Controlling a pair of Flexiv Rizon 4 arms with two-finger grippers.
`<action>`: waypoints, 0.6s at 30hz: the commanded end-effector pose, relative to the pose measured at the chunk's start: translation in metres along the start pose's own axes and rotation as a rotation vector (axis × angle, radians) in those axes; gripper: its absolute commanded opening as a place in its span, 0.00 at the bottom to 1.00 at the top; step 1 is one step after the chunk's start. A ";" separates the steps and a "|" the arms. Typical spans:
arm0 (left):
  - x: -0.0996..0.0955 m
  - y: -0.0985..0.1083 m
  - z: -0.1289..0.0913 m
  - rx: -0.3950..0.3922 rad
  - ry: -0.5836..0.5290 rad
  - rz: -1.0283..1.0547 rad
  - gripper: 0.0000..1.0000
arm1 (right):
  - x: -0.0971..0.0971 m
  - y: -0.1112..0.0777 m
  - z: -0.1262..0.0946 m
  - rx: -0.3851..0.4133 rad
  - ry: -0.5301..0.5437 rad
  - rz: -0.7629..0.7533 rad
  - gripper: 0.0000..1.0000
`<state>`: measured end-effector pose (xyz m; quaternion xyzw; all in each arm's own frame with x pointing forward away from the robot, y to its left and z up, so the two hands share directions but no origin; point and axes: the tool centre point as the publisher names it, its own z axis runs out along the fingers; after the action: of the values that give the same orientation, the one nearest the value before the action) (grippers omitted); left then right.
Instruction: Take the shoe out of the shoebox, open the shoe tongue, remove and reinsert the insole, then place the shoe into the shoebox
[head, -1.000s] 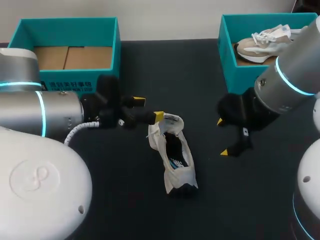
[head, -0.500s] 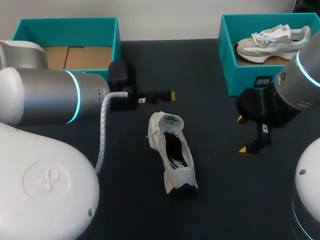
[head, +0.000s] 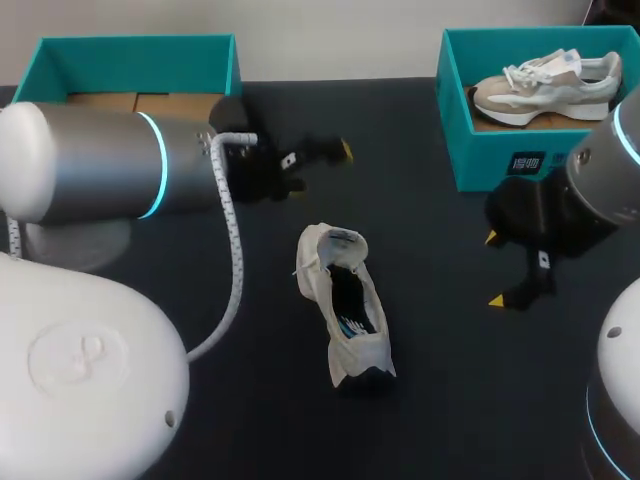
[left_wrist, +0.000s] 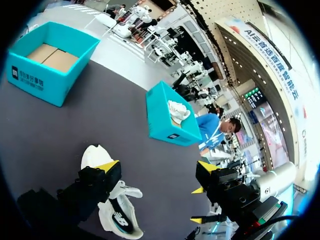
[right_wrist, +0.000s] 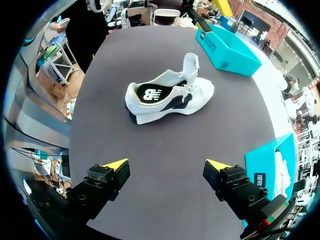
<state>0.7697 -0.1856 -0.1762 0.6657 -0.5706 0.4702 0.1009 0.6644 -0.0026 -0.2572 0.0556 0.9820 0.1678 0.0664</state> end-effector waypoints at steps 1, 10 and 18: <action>0.009 -0.014 -0.006 -0.397 -0.007 -0.034 1.00 | 0.004 0.000 0.001 -0.008 -0.009 0.001 1.00; 0.013 -0.017 -0.008 -0.390 -0.022 -0.043 1.00 | 0.009 0.003 0.009 -0.024 -0.014 0.023 1.00; 0.014 -0.019 -0.005 -0.451 -0.068 -0.037 1.00 | 0.008 0.003 0.012 -0.026 -0.033 0.031 1.00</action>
<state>0.7790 -0.1883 -0.1618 0.6852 -0.5605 0.4556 0.0933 0.6613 0.0050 -0.2663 0.0697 0.9780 0.1812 0.0757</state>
